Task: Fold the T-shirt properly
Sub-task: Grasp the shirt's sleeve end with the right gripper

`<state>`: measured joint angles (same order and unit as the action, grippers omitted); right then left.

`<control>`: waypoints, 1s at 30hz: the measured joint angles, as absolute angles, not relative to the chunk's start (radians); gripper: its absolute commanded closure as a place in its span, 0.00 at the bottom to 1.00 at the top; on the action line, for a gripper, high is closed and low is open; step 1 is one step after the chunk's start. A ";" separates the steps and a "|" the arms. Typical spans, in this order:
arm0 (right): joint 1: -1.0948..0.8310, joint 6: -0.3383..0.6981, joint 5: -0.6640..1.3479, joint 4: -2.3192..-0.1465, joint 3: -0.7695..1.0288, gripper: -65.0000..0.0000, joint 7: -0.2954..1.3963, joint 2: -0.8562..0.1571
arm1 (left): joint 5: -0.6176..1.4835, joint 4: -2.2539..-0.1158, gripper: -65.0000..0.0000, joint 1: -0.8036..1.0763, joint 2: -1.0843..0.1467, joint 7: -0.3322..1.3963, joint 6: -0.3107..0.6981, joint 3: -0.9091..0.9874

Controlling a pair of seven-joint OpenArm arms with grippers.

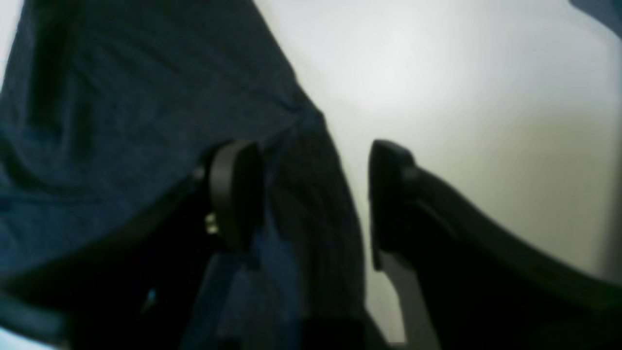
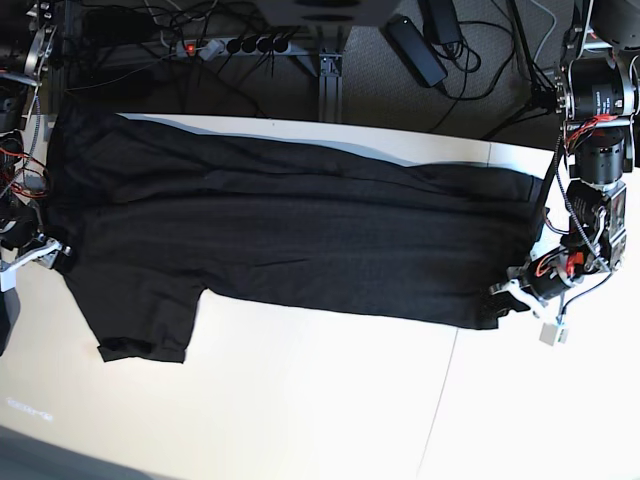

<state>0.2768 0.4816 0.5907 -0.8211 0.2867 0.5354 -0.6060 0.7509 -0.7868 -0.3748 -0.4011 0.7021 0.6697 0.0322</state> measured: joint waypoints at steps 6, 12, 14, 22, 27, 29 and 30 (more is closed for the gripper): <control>0.303 0.482 0.580 -0.791 0.302 0.45 0.521 -0.597 | 0.753 -0.787 1.00 -0.374 -0.401 0.706 0.669 0.032; 0.393 0.482 0.538 -0.748 0.307 0.45 0.535 -0.590 | 0.770 -0.787 1.00 -0.366 -0.402 0.706 0.669 0.033; 0.416 0.482 0.537 -0.723 0.307 0.45 0.531 -0.587 | 0.771 -0.788 1.00 -0.366 -0.402 0.706 0.669 0.033; 0.419 0.482 0.518 -0.706 0.308 0.45 0.527 -0.550 | 0.772 -0.788 1.00 -0.366 -0.402 0.706 0.669 0.033; 0.425 0.482 0.496 -0.707 0.311 0.45 0.503 -0.506 | 0.773 -0.788 1.00 -0.366 -0.402 0.706 0.669 0.033; 0.427 0.482 0.485 -0.709 0.312 0.45 0.490 -0.484 | 0.773 -0.788 1.00 -0.366 -0.402 0.706 0.669 0.033; 0.427 0.482 0.484 -0.710 0.313 0.45 0.486 -0.473 | 0.773 -0.788 1.00 -0.366 -0.402 0.707 0.669 0.033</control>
<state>0.4271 0.4816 0.4843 -0.7097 0.3126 0.4862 -0.4728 0.7734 -0.7876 -0.3656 -0.4015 0.7067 0.6693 0.0330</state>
